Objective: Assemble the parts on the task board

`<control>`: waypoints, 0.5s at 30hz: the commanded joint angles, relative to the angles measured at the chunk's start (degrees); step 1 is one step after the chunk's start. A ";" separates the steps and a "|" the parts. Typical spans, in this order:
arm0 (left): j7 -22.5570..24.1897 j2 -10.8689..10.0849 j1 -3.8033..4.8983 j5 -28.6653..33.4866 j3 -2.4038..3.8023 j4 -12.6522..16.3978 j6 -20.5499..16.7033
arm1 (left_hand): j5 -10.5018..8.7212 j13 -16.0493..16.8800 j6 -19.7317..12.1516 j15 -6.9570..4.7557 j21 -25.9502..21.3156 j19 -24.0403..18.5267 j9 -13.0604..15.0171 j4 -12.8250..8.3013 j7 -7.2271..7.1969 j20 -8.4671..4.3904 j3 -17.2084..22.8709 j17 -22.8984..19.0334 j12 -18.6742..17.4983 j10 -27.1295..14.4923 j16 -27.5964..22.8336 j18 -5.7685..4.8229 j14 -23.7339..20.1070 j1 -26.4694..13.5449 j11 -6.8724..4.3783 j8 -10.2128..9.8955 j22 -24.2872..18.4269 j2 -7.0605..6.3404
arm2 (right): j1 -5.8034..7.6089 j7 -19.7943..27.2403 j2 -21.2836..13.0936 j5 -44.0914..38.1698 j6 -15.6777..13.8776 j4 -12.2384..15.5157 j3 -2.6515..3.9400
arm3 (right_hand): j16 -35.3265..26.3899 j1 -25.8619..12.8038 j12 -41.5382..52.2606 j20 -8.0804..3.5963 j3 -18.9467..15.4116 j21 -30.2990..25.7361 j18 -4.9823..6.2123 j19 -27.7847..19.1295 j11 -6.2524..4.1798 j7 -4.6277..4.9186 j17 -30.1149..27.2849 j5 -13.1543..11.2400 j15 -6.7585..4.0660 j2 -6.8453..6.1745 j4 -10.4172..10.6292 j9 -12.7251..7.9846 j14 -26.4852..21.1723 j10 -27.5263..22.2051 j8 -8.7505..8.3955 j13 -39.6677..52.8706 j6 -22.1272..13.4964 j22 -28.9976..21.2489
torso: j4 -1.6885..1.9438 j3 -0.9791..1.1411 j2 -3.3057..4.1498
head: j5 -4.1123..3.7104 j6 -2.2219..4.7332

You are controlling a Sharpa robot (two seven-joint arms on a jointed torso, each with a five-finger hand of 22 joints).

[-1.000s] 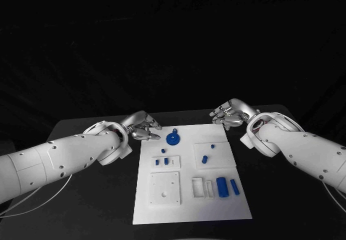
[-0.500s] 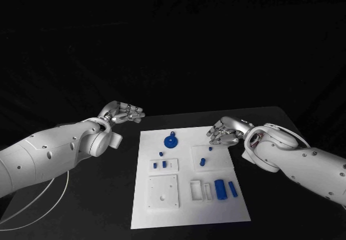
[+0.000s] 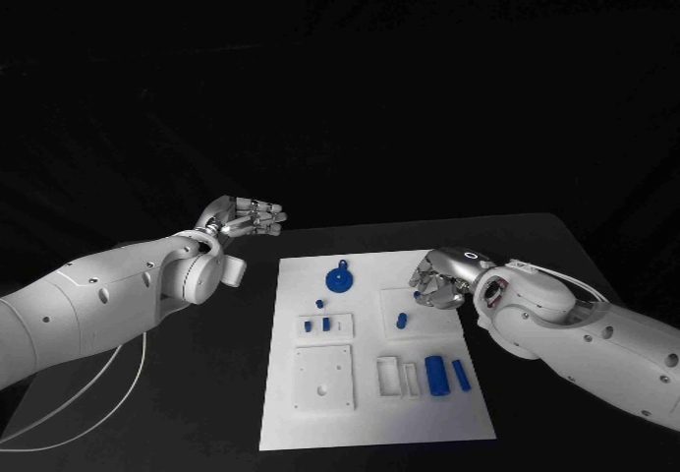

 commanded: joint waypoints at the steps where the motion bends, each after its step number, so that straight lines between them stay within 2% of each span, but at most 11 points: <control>1: 2.30 0.14 0.09 1.85 0.07 0.02 1.01 | -0.18 0.03 -0.45 0.11 0.38 0.13 -0.07 -0.13 0.12 0.25 -0.47 -0.10 -0.11 -0.51 -0.22 0.69 -0.52 -0.04 0.15 0.03 -0.86 0.66 | -0.29 -2.28 0.39 -6.03 0.71 0.14 -0.27 | -0.20 0.24 -0.31 0.18 1.19 0.34 0.97 2.31 0.02 0.06 -0.08 -0.62 0.00 -0.91 0.22 -0.07 0.26 -0.20 -0.05 -0.04 0.35 -0.47 | 0.03 0.10 0.05 | 0.02 -0.09; 6: 2.95 0.10 0.09 2.15 0.07 0.09 0.91 | -0.15 0.02 -0.26 0.05 0.54 0.45 -0.06 -0.29 0.09 0.23 -0.60 -0.08 -0.13 -0.12 -0.25 0.69 -0.31 -0.03 0.17 0.03 -2.81 0.93 | -0.51 -2.42 0.99 -7.43 -0.60 -0.17 -0.73 | -0.18 0.35 -0.29 0.12 4.64 1.08 1.08 2.27 -0.01 0.04 -0.14 -0.97 -0.12 -1.86 0.77 -0.06 0.35 0.05 -0.04 -0.04 0.70 -1.03 | 0.08 0.14 0.12 | 0.13 -0.19; 15: 3.34 0.07 0.09 2.50 0.07 0.17 0.71 | -0.14 0.03 -0.04 -0.06 0.88 0.98 -0.06 -0.37 0.02 0.08 -0.26 -0.07 -0.12 0.18 -0.24 0.58 -0.02 -0.20 0.09 0.05 -5.18 1.00 | -0.68 -2.69 1.83 -8.85 -1.60 -0.68 -1.43 | -0.06 0.66 -0.27 -0.10 7.84 2.04 1.03 2.22 -0.25 -0.10 -0.05 -1.90 -0.33 -1.95 1.43 -0.03 0.54 0.75 -0.04 -0.03 1.38 -1.48 | -0.01 0.16 0.06 | 0.22 -0.36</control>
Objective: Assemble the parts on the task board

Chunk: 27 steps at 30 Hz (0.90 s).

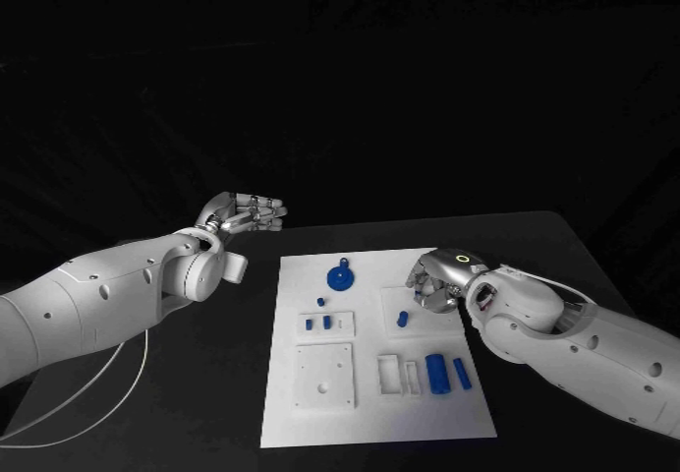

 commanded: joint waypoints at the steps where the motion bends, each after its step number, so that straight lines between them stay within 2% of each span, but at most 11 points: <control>1: 1.58 0.09 0.09 0.97 0.07 0.13 0.54 | -0.14 0.02 -0.05 -0.13 0.20 0.48 -0.05 -0.31 0.02 -0.01 0.14 -0.03 -0.12 0.39 -0.24 0.58 0.05 -0.05 -0.11 0.05 -0.30 0.40 | -0.36 -1.04 0.20 -2.81 -0.08 -0.34 -0.35 | -0.06 0.13 -0.29 -0.13 0.82 0.46 0.39 2.19 -0.04 0.00 0.04 -0.40 -0.14 -0.30 0.23 -0.05 0.37 0.57 -0.05 -0.01 0.65 -0.13 | -0.05 0.03 -0.03 | -0.01 -0.07; 6: 1.56 0.05 0.09 1.07 0.07 0.13 0.56 | -0.13 0.02 -0.01 -0.15 0.22 0.50 -0.04 -0.31 0.02 -0.02 0.17 -0.02 -0.11 0.43 -0.24 0.58 0.07 -0.06 -0.13 0.05 -0.39 0.41 | -0.38 -2.01 0.30 -4.20 -0.71 -0.62 -0.47 | -0.03 0.18 -0.26 -0.32 2.35 0.92 0.35 2.14 -0.21 -0.12 0.13 -1.05 -0.35 -0.61 0.82 -0.03 0.51 1.13 -0.04 0.00 1.28 -0.23 | -0.07 0.04 -0.04 | -0.15 -0.04; 15: 1.37 0.03 0.09 1.11 0.07 0.02 0.74 | -0.19 0.02 0.09 -0.16 0.29 0.57 -0.05 -0.31 -0.01 -0.04 0.27 -0.03 -0.12 0.47 -0.24 0.58 0.06 -0.04 -0.14 0.04 -0.73 0.42 | -0.39 -2.64 0.35 -5.29 -1.44 -0.66 -0.51 | -0.10 0.42 -0.29 -0.43 2.66 1.12 0.24 2.10 -0.32 -0.25 0.17 -1.00 -0.42 -0.92 0.87 -0.02 0.49 1.47 -0.01 0.00 1.71 -0.26 | -0.08 0.05 -0.02 | -0.19 -0.13; 21: 1.22 0.05 0.08 1.14 0.07 -0.06 0.84 | -0.26 0.02 0.06 -0.14 0.32 0.59 -0.05 -0.27 0.00 -0.03 0.26 -0.03 -0.12 0.41 -0.24 0.58 0.01 -0.12 -0.12 0.04 -0.91 0.42 | -0.39 -2.71 0.36 -5.44 -2.35 -0.55 -0.51 | -0.12 0.08 -0.32 -0.03 3.33 1.15 0.55 2.13 0.50 0.02 0.15 -1.15 0.16 -2.11 1.06 -0.08 0.61 -1.44 -0.05 -0.02 0.93 -0.44 | -0.08 0.04 -0.02 | -0.31 -0.32; 27: 1.14 0.05 0.08 1.15 0.07 -0.18 1.00 | -0.31 0.02 0.06 -0.12 0.32 0.58 -0.05 -0.26 -0.01 -0.01 0.28 -0.03 -0.13 0.34 -0.23 0.58 -0.01 -0.10 -0.10 0.04 -1.05 0.47 | -0.39 -2.64 0.30 -5.30 -2.18 -0.50 -0.52 | -0.19 0.04 -0.30 0.28 3.14 1.18 0.95 2.14 0.70 -0.02 0.06 -1.26 0.34 -2.65 1.21 -0.02 0.66 -2.23 -0.02 -0.03 0.91 -0.74 | -0.06 0.02 -0.04 | -0.40 -0.42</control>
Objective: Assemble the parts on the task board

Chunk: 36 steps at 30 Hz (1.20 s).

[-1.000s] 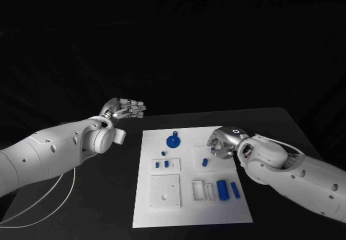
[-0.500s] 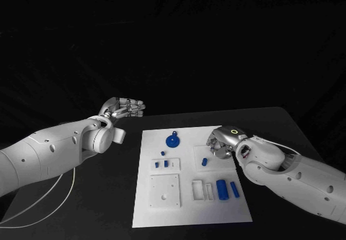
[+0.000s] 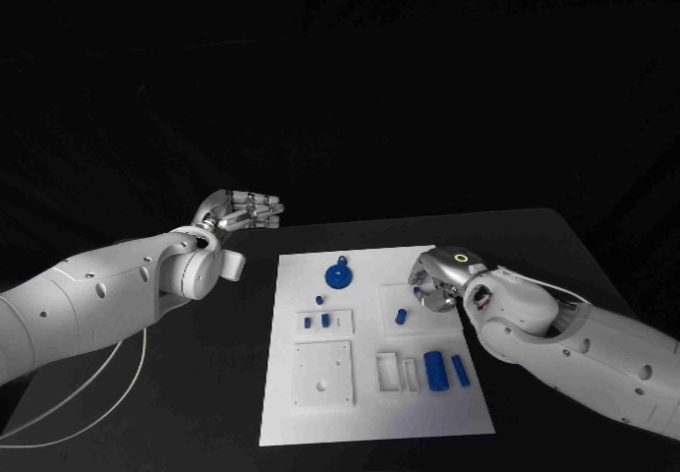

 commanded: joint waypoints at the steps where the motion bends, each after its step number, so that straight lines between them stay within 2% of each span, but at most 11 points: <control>1: 0.64 0.08 0.08 0.46 0.07 -0.01 0.93 | -0.31 0.02 0.06 -0.12 0.33 0.38 -0.06 -0.13 -0.01 0.20 0.15 -0.04 -0.13 0.12 -0.23 0.58 -0.02 -0.10 0.12 0.04 -0.05 0.47 | -0.02 -0.43 -0.07 -1.00 0.11 0.04 0.00 | -0.21 0.18 -0.30 0.24 0.11 0.36 0.95 2.20 0.10 -0.07 -0.04 -0.37 0.37 -0.57 0.13 -0.03 0.17 -0.46 -0.02 0.06 -0.25 -0.13 | 0.02 -0.03 -0.01 | -0.06 -0.06; 8: 0.47 0.13 0.08 0.52 0.06 -0.13 1.02 | -0.45 0.02 -0.02 -0.09 0.39 0.46 -0.06 -0.06 0.01 0.23 0.05 -0.04 -0.13 0.05 -0.24 0.61 -0.08 -0.14 0.14 0.04 -0.44 0.52 | -0.02 -0.25 -0.05 -0.48 1.88 -0.36 -0.11 | -0.20 0.32 -0.24 0.27 -0.29 0.31 0.95 2.16 0.03 -0.07 -0.07 -0.23 0.36 -0.35 0.12 -0.02 0.03 -0.16 -0.03 0.07 -0.13 -0.38 | 0.01 -0.03 -0.01 | -0.10 -0.17; 16: 0.32 0.14 0.08 0.55 0.06 -0.20 1.05 | -0.48 0.02 -0.07 -0.09 0.43 0.51 -0.06 -0.04 0.04 0.24 -0.01 -0.03 -0.12 -0.01 -0.24 0.66 -0.09 -0.08 0.16 0.04 -0.71 0.59 | -0.04 0.05 0.39 0.00 3.04 -0.81 -0.68 | -0.05 0.83 -0.18 -0.19 -0.38 0.70 0.41 2.22 -0.96 -0.47 -0.03 -0.96 -0.21 1.22 0.30 0.07 0.26 3.15 0.02 0.12 1.14 -0.43 | 0.03 0.00 0.00 | -0.02 -0.27; 29: 0.13 0.17 0.08 0.56 0.06 -0.28 1.17 | -0.48 0.02 -0.07 -0.09 0.50 0.58 -0.06 -0.03 0.04 0.24 -0.03 -0.03 -0.12 -0.02 -0.23 0.68 -0.08 -0.01 0.16 0.04 -1.02 0.65 | -0.17 0.14 0.98 0.31 3.11 -1.13 -1.18 | -0.12 0.76 -0.13 -0.63 -0.25 0.97 -0.01 2.17 -1.43 -0.69 0.06 -1.14 -0.60 2.24 0.32 0.09 0.29 4.51 0.03 0.17 2.00 -0.43 | 0.03 -0.03 -0.01 | -0.08 -0.39; 31: 0.10 0.17 0.08 0.56 0.06 -0.32 1.21 | -0.48 0.02 -0.07 -0.09 0.50 0.58 -0.06 -0.03 0.04 0.24 -0.03 -0.03 -0.12 -0.02 -0.23 0.68 -0.08 -0.01 0.16 0.04 -1.02 0.65 | -0.18 -0.02 1.00 0.21 2.52 -1.18 -1.20 | -0.15 0.93 0.06 -0.78 0.19 1.05 -0.09 2.17 -1.78 -0.90 0.08 -1.72 -0.82 2.87 0.28 0.22 0.32 5.46 0.14 0.26 2.83 -0.41 | 0.02 -0.03 -0.02 | -0.07 -0.41; 34: 0.05 0.18 0.08 0.56 0.06 -0.38 1.25 | -0.48 0.02 -0.07 -0.09 0.50 0.58 -0.06 -0.03 0.04 0.24 -0.03 -0.03 -0.12 -0.02 -0.23 0.68 -0.08 -0.01 0.16 0.04 -1.02 0.65 | -0.19 -0.40 1.03 -0.26 1.74 -1.26 -1.22 | -0.33 1.73 0.32 -1.31 1.87 1.38 -0.37 2.02 -2.34 -1.25 0.09 -2.27 -1.34 3.67 -0.95 0.80 0.24 7.58 0.13 0.37 4.78 -0.01 | 0.02 -0.03 -0.01 | -0.09 -0.43; 36: 0.02 0.19 0.08 0.56 0.06 -0.42 1.28 | -0.48 0.02 -0.07 -0.09 0.50 0.58 -0.06 -0.03 0.04 0.24 -0.03 -0.03 -0.12 -0.02 -0.23 0.68 -0.08 -0.01 0.16 0.04 -1.02 0.65 | -0.19 -0.73 1.06 -0.62 1.44 -1.31 -1.23 | -0.40 1.60 0.26 -1.60 3.14 1.62 -0.52 1.94 -2.59 -1.47 0.14 -3.92 -1.59 4.21 -1.55 1.08 0.36 8.39 0.09 0.43 5.45 0.35 | 0.02 -0.03 0.00 | -0.11 -0.43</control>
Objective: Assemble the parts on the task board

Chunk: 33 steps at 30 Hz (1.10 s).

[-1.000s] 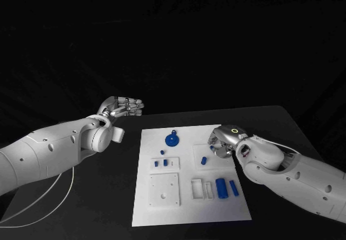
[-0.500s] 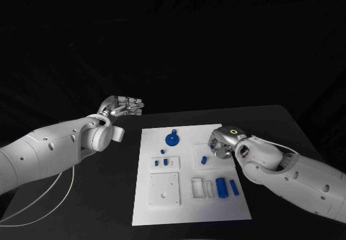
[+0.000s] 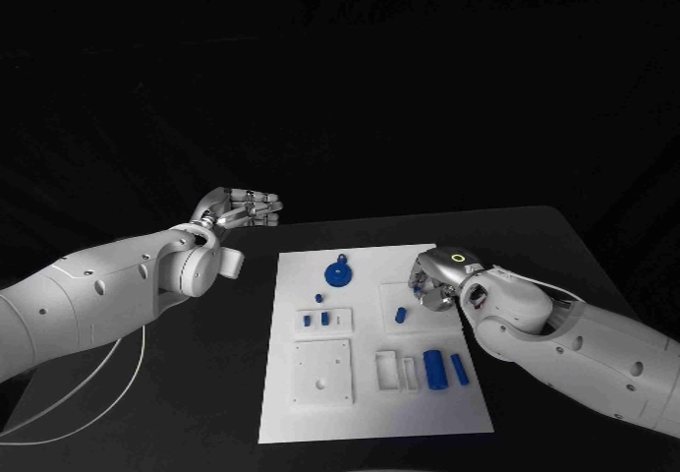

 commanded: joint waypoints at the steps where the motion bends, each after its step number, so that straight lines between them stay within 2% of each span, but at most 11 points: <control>1: 0.21 0.13 0.08 0.38 0.06 -0.01 0.87 | -0.25 0.01 -0.07 -0.09 0.28 0.38 -0.06 -0.03 0.04 0.03 -0.04 -0.04 -0.12 -0.02 -0.23 0.68 -0.08 -0.01 0.16 0.04 -0.05 0.65 | -0.44 -0.43 0.15 -0.83 0.52 -0.03 -0.35 | -0.43 -0.14 0.21 -0.56 1.24 0.51 1.08 1.82 -0.25 -0.24 0.11 -1.41 -0.55 1.10 -0.63 0.51 0.19 1.05 0.06 0.34 0.82 0.44 | 0.01 -0.02 0.01 | -0.06 -0.04; 4: 0.15 0.12 0.08 0.38 0.06 -0.04 0.90 | -0.25 0.01 -0.07 -0.09 0.28 0.38 -0.06 -0.03 0.04 0.03 -0.04 -0.04 -0.12 -0.02 -0.23 0.68 -0.08 -0.01 0.16 0.04 -0.05 0.65 | -0.47 -1.15 0.24 -1.81 -0.20 0.04 -0.36 | -0.45 0.05 0.17 -0.95 1.45 0.77 0.90 1.94 -0.54 -0.53 0.28 -1.98 -0.87 1.73 -0.99 0.95 0.45 1.94 0.13 0.36 1.46 0.78 | 0.01 -0.01 0.02 | -0.09 -0.13; 10: 0.07 0.13 0.08 0.38 0.06 -0.11 0.97 | -0.24 0.01 -0.03 -0.10 0.39 0.42 -0.06 -0.09 0.03 0.02 -0.02 -0.04 -0.12 -0.05 -0.24 0.70 -0.08 0.10 0.17 0.04 -0.44 0.70 | -0.51 -1.90 0.36 -2.72 -1.71 0.17 -0.36 | -0.86 0.30 -0.02 -1.25 0.69 1.00 0.52 1.91 -0.70 -0.66 0.64 -1.98 -1.05 2.15 -1.10 1.84 0.79 2.47 0.09 0.40 1.71 1.26 | -0.01 -0.01 0.01 | -0.11 -0.08; 19: 0.03 0.19 0.07 0.38 0.06 -0.73 1.04 | -0.24 0.01 -0.03 -0.10 0.39 0.42 -0.06 -0.09 0.03 0.02 -0.02 -0.04 -0.12 -0.05 -0.24 0.70 -0.08 0.10 0.17 0.04 -0.44 0.70 | -0.52 -2.06 -0.14 -2.66 -4.05 1.41 -0.16 | -1.23 0.29 0.00 -1.32 0.84 1.04 0.48 2.00 -0.77 -0.71 0.98 -1.98 -1.11 1.95 -0.92 2.50 1.15 2.64 0.08 0.40 1.71 1.47 | 0.00 -0.03 -0.04 | -0.13 0.05; 23: -0.01 0.33 0.07 0.38 0.06 -1.13 1.10 | -0.24 0.01 -0.03 -0.10 0.39 0.42 -0.06 -0.09 0.03 0.02 -0.02 -0.04 -0.12 -0.05 -0.24 0.70 -0.08 0.10 0.17 0.04 -0.44 0.70 | -0.50 -1.91 -0.62 -1.83 -4.00 2.47 0.69 | -1.37 0.27 -0.02 -1.35 0.98 1.04 0.48 2.02 -0.79 -0.72 1.15 -1.98 -1.14 1.81 -0.82 2.69 1.23 2.67 0.07 0.39 1.72 1.51 | -0.03 -0.07 -0.07 | -0.11 0.11; 26: -0.02 0.51 0.07 0.38 0.05 -1.55 1.16 | -0.24 0.01 -0.03 -0.10 0.39 0.42 -0.06 -0.09 0.03 0.02 -0.02 -0.04 -0.12 -0.05 -0.24 0.70 -0.08 0.10 0.17 0.04 -0.44 0.70 | -0.48 -1.79 -1.21 -0.73 -3.65 3.98 1.87 | -1.45 0.27 -0.03 -1.35 0.97 1.04 0.47 2.02 -0.80 -0.74 1.23 -1.98 -1.14 1.76 -0.79 2.77 1.26 2.67 0.07 0.39 1.72 1.52 | -0.08 -0.11 -0.09 | -0.03 0.22; 30: -0.04 0.79 0.04 0.38 0.04 -2.07 1.25 | -0.30 0.02 0.01 -0.08 0.50 0.40 -0.06 -0.10 0.04 0.04 -0.07 -0.04 -0.11 -0.12 -0.24 0.69 -0.11 0.08 0.20 0.04 -0.85 0.70 | -0.47 -1.66 -1.95 0.17 -3.56 5.94 3.00 | -1.45 0.27 -0.03 -1.35 0.97 1.04 0.47 2.02 -0.80 -0.74 1.23 -1.98 -1.14 1.76 -0.79 2.77 1.26 2.67 0.07 0.39 1.72 1.52 | -0.14 -0.13 -0.21 | 0.10 0.29; 33: -0.02 1.03 0.01 0.38 0.04 -2.48 1.26 | -0.30 0.02 0.01 -0.08 0.50 0.40 -0.06 -0.10 0.04 0.04 -0.07 -0.04 -0.11 -0.12 -0.24 0.69 -0.11 0.08 0.20 0.04 -0.85 0.70 | -0.46 -1.05 -2.44 1.09 -4.18 7.66 3.63 | -1.62 0.30 -0.03 -1.36 0.93 1.01 0.47 2.02 -0.79 -0.73 1.37 -1.98 -1.15 1.77 -0.70 2.88 1.31 2.65 0.07 0.39 1.70 1.53 | -0.09 -0.18 -0.27 | 0.21 0.83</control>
